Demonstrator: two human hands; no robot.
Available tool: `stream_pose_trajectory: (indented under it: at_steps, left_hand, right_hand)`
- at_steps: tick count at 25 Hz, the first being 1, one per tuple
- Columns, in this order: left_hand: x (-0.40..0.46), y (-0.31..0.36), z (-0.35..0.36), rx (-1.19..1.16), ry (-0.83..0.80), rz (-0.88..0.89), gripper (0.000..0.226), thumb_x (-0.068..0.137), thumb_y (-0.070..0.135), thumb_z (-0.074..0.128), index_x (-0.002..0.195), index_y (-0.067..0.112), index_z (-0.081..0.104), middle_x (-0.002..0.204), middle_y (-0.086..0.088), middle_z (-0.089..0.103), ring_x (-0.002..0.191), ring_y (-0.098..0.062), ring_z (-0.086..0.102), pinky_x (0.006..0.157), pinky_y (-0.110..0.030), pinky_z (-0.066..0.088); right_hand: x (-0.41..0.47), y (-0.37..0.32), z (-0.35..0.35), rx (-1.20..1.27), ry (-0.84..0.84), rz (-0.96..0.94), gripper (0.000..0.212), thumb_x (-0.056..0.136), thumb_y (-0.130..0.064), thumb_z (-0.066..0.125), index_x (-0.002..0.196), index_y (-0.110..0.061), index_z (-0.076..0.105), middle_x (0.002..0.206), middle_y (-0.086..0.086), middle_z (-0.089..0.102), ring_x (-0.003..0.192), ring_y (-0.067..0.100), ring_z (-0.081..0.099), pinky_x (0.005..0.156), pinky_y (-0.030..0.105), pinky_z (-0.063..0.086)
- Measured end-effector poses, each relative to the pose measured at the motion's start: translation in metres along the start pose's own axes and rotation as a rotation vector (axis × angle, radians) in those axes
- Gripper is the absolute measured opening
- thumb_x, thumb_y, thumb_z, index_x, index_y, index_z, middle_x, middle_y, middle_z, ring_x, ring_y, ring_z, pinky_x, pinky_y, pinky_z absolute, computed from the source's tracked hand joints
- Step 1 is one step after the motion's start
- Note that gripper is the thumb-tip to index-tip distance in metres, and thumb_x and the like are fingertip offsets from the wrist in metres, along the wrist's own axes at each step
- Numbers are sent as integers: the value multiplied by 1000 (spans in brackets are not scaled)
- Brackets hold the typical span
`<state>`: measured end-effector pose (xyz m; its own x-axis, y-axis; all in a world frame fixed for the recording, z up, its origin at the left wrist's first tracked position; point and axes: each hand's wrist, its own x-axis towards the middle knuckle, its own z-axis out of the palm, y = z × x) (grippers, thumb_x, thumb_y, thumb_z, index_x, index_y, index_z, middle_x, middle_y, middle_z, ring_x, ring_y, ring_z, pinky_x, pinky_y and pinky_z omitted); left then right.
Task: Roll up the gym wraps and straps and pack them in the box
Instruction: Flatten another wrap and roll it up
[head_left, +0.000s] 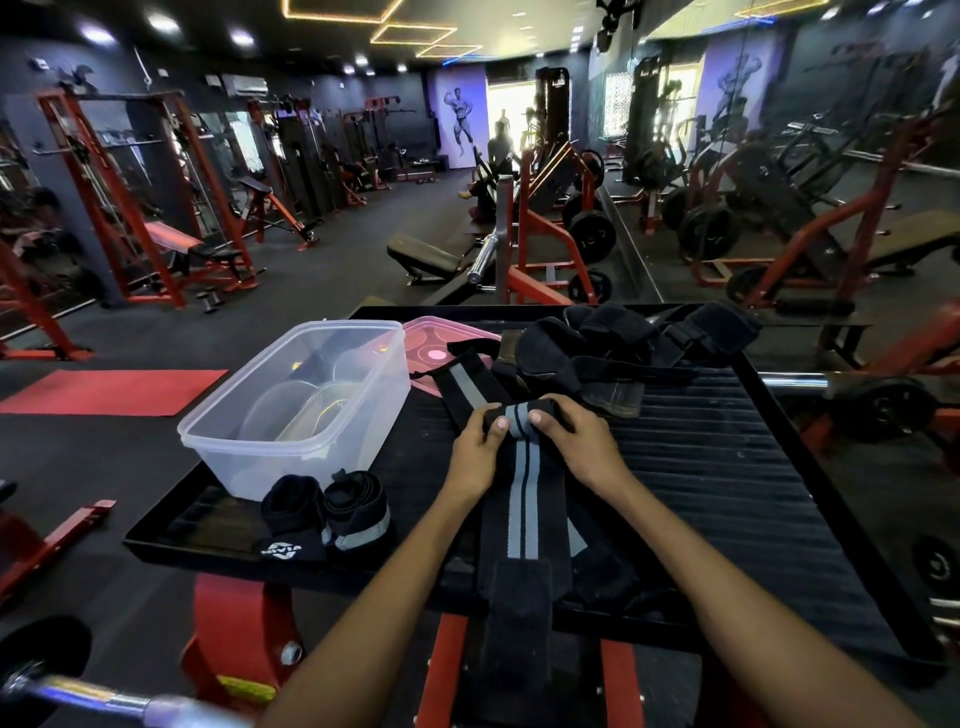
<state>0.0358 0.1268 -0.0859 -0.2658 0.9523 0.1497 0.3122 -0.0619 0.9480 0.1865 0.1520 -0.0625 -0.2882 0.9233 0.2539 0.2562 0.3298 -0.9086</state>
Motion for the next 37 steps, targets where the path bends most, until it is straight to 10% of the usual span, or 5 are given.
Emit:
stream_pose_trajectory:
  at_steps: [11,18,23,28,37]
  left_hand:
    - [-5,2,0,0,-62,6,35,99,22,43,129,4,43,115,-2,53,110,-14,50,91,-23,37]
    - [-2,2,2,-91,-19,-33,31,96,23,49,123,6,50,106,-3,60,97,-14,58,76,-14,47]
    - [0,-3,-1,-117,-6,-61,37,95,31,50,123,6,53,116,-9,63,109,-21,59,95,-32,46]
    - [-4,2,0,-129,-54,-50,34,95,27,51,125,10,53,116,-6,63,110,-19,59,98,-31,47]
    - [-7,5,0,-184,-71,-66,36,96,25,49,127,5,52,120,-11,63,111,-20,60,92,-24,48]
  right_hand:
    - [-5,-2,7,-17,-138,25,54,102,-32,27,151,-16,11,155,5,23,142,14,21,104,14,14]
    - [1,-1,2,37,18,2,25,97,-15,47,120,-14,55,111,4,58,107,20,55,89,27,42]
    - [0,-1,2,2,-13,-35,30,93,-19,56,123,-17,57,121,4,56,116,15,51,100,29,41]
    - [1,-1,-2,64,20,28,29,90,-18,61,117,-11,59,105,-1,61,101,15,59,68,-3,39]
    - [2,1,-4,12,19,80,36,90,-39,57,119,-17,59,110,-4,60,107,10,53,76,18,41]
